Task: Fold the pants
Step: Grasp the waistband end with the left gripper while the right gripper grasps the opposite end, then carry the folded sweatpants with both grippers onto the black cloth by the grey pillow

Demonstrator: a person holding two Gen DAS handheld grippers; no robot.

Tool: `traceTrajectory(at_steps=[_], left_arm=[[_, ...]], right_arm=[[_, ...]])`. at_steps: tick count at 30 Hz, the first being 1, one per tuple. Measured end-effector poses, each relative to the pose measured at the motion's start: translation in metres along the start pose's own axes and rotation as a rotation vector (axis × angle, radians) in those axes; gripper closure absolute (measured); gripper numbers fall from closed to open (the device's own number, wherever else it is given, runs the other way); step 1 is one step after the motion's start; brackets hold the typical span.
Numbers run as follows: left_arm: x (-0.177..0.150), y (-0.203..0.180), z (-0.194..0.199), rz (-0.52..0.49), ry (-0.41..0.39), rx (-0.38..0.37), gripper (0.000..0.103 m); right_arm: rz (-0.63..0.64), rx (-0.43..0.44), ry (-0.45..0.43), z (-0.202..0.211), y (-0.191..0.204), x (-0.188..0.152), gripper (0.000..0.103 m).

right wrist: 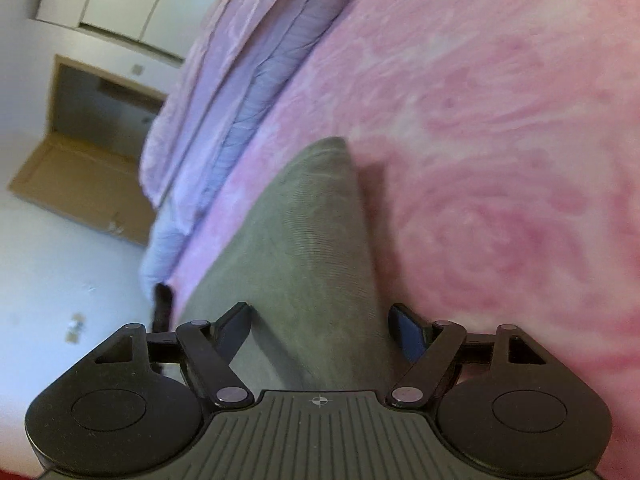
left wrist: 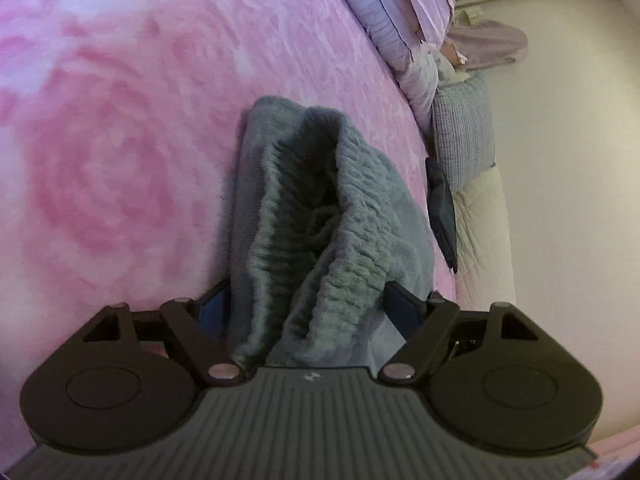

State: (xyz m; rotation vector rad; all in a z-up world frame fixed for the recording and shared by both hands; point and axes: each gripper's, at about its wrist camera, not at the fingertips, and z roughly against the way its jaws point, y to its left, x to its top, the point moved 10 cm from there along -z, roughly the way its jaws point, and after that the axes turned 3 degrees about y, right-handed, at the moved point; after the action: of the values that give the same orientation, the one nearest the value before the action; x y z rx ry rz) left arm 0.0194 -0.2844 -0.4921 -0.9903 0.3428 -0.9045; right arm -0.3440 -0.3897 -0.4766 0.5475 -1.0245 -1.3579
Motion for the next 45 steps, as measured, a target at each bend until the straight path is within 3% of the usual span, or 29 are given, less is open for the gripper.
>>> traceTrajectory(at_steps=[4, 7, 11, 13, 17, 23, 29, 35, 40, 45], left_arm=[[0.002, -0.004, -0.008, -0.002, -0.006, -0.006, 0.027], [-0.001, -0.009, -0.015, -0.035, -0.018, 0.012, 0.026], [-0.006, -0.017, -0.015, -0.117, -0.038, 0.069, 0.044], [-0.009, -0.019, -0.013, -0.145, -0.05, 0.085, 0.05], [-0.015, -0.035, -0.011, -0.18, -0.081, 0.163, 0.054], [-0.016, -0.08, -0.001, -0.199, -0.059, 0.26, 0.058], [-0.021, -0.154, -0.008, -0.151, 0.023, 0.226, 0.059], [-0.022, -0.254, -0.049, -0.165, 0.121, 0.137, 0.059], [-0.013, -0.343, -0.117, -0.234, 0.175, 0.071, 0.059], [0.003, -0.417, -0.217, -0.277, 0.187, 0.06, 0.059]], right_arm=[[0.047, 0.033, 0.038, -0.011, 0.003, 0.0, 0.034], [0.068, 0.04, 0.053, -0.012, 0.001, 0.0, 0.044], [0.075, 0.039, 0.078, -0.012, -0.005, 0.002, 0.06], [0.092, 0.057, 0.1, -0.012, -0.006, 0.002, 0.063], [0.139, 0.073, 0.102, -0.008, -0.005, -0.001, 0.067], [0.034, 0.035, 0.08, 0.006, 0.009, 0.001, 0.069], [-0.019, -0.033, 0.082, 0.078, 0.052, 0.034, 0.069], [-0.059, -0.136, 0.009, 0.175, 0.078, 0.089, 0.069], [-0.074, -0.17, -0.102, 0.253, 0.074, 0.15, 0.069], [-0.08, -0.18, -0.154, 0.305, 0.036, 0.237, 0.069]])
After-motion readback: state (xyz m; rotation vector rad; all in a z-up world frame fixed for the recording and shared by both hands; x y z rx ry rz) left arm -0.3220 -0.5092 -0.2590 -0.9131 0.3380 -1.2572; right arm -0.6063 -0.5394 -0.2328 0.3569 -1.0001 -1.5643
